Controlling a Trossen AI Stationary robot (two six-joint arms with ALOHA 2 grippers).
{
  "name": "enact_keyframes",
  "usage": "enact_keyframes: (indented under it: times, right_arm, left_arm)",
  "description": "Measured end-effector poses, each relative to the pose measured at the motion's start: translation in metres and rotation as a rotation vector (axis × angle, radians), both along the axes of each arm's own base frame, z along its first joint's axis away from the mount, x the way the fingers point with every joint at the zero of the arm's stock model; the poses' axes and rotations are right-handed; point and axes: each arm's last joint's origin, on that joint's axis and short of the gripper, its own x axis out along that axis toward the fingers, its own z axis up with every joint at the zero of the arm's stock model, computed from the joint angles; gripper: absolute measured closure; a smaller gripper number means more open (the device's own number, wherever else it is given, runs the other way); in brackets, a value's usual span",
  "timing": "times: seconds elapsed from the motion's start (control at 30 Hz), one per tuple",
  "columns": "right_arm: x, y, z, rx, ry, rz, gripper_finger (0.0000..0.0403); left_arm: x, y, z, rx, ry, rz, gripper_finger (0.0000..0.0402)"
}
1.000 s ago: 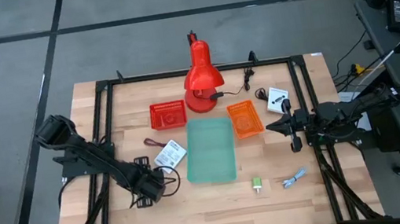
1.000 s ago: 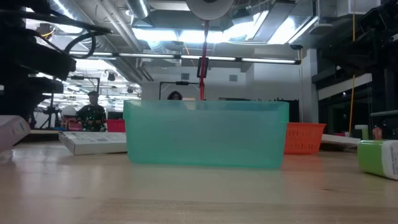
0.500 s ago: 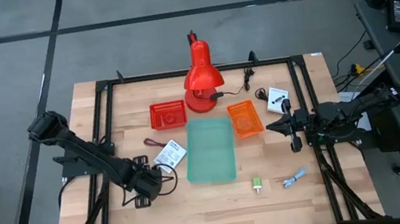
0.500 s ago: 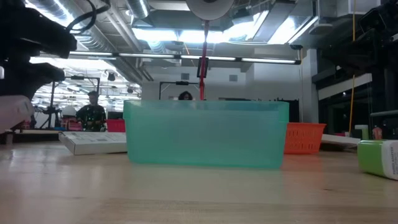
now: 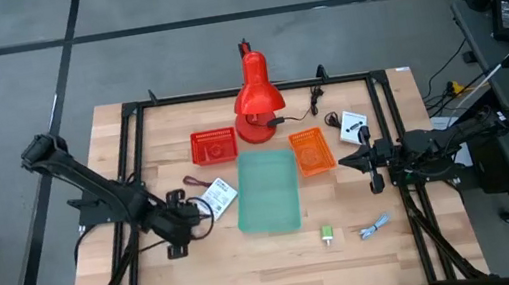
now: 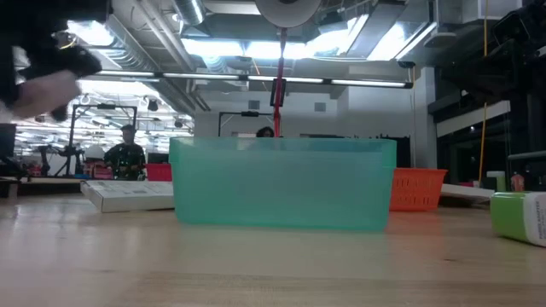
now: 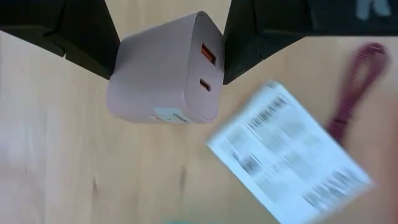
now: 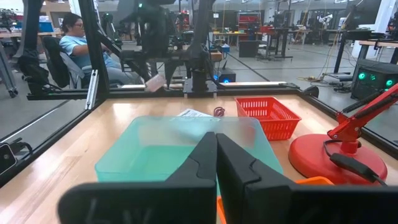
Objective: Pick and place items into bin
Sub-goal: Put the pink charger adapter into the red basket
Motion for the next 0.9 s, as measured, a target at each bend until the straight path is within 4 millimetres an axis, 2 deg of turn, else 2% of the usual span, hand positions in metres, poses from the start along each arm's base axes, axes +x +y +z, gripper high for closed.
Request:
enact_keyframes:
  times: [0.17,0.3,0.53,0.9]
  right_arm:
    - [0.0,0.0,0.0,0.0,0.0,0.0,0.0402]
    - [0.0,0.0,0.0,0.0,0.0,0.0,0.0402]
    - [0.0,0.0,0.0,0.0,0.0,0.0,0.0402]
    - [0.0,0.0,0.0,-0.001,0.0,0.0,0.0402]
  left_arm:
    - [0.0,0.014,0.013,0.022,-0.102,0.059,0.0171]
    - [0.007,0.021,0.016,0.019,-0.145,0.071,0.0169]
    - [0.027,0.029,0.016,0.004,-0.203,-0.012,0.017]
    - [0.042,0.035,0.024,0.045,-0.34,-0.086,0.017]
